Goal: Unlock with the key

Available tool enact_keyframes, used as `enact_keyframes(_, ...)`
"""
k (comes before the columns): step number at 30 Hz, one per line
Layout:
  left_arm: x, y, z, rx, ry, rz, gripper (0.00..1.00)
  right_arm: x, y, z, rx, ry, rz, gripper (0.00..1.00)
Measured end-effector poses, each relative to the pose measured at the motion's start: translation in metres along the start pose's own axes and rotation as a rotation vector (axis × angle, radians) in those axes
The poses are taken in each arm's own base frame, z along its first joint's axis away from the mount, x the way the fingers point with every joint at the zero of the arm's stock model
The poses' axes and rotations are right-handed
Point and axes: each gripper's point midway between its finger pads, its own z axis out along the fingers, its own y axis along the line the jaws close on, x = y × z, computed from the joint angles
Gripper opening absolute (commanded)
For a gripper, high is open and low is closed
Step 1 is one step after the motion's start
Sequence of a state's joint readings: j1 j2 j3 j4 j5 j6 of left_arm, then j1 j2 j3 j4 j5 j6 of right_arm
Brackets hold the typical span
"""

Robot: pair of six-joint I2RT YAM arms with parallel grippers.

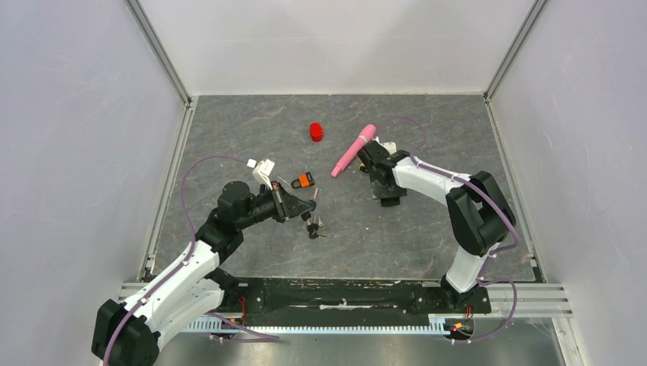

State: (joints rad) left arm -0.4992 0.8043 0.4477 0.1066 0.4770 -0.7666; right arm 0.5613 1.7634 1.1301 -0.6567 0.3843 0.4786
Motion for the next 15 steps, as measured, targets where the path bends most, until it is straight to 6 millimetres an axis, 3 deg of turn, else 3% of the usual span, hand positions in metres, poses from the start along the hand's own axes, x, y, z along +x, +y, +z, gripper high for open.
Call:
enact_keyframes(7,-0.005,0.002,-0.002,-0.019,-0.029,-0.003,0.02,-0.049,-0.006,-0.047,0.161,-0.156,-0.06,0.0)
enact_keyframes(15,-0.014,0.002,-0.002,-0.04,-0.082,-0.044,0.02,-0.068,-0.039,-0.089,0.359,-0.221,-0.093,0.0)
